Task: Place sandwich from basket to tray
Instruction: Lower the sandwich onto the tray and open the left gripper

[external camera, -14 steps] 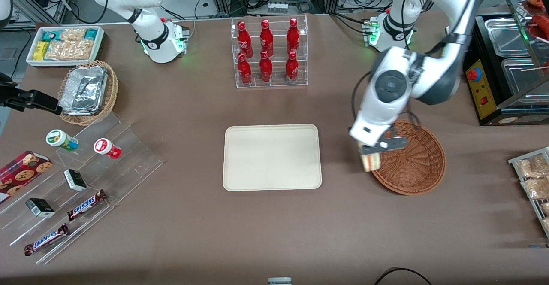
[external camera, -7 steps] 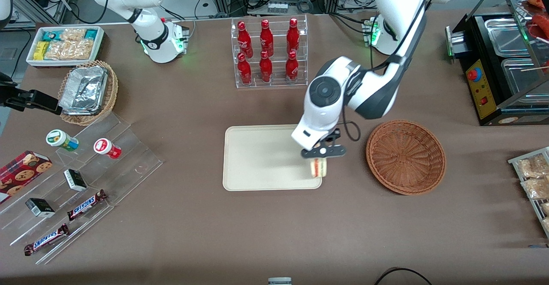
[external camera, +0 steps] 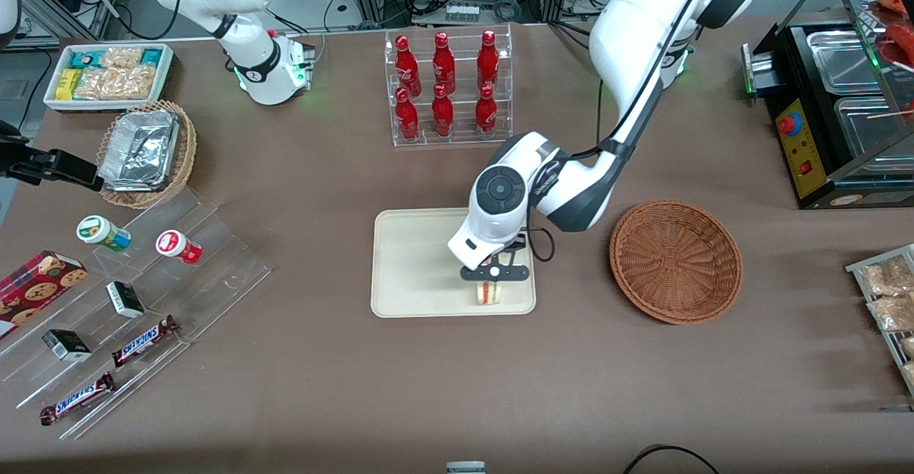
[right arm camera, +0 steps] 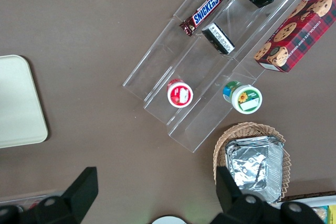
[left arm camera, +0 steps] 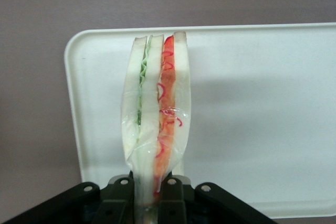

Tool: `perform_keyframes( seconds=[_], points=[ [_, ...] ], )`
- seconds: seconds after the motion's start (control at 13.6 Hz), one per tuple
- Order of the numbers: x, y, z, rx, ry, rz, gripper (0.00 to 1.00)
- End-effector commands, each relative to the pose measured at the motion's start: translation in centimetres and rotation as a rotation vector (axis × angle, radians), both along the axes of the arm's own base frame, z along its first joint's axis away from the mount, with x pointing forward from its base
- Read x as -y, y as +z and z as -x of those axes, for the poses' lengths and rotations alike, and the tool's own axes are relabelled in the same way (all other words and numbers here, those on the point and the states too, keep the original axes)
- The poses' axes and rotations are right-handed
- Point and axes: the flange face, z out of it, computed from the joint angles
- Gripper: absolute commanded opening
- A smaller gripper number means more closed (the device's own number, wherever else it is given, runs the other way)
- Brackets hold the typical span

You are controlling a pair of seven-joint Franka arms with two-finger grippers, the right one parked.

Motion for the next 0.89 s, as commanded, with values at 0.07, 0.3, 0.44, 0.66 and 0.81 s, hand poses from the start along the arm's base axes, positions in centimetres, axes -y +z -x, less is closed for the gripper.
perform_keyframes(
  seconds=[0.07, 0.3, 0.44, 0.66, 0.81],
  points=[
    [1.9, -2.3, 0.3, 0.004, -0.032, 0.018, 0.00],
    [1.9, -4.1, 0.5, -0.008, -0.032, 0.009, 0.00],
    [2.4, -4.4, 0.9, -0.005, -0.034, 0.009, 0.00],
    [2.5, -4.7, 1.1, -0.002, -0.039, -0.001, 0.00],
    [2.5, -4.8, 1.1, -0.002, -0.039, -0.003, 0.80]
  ],
)
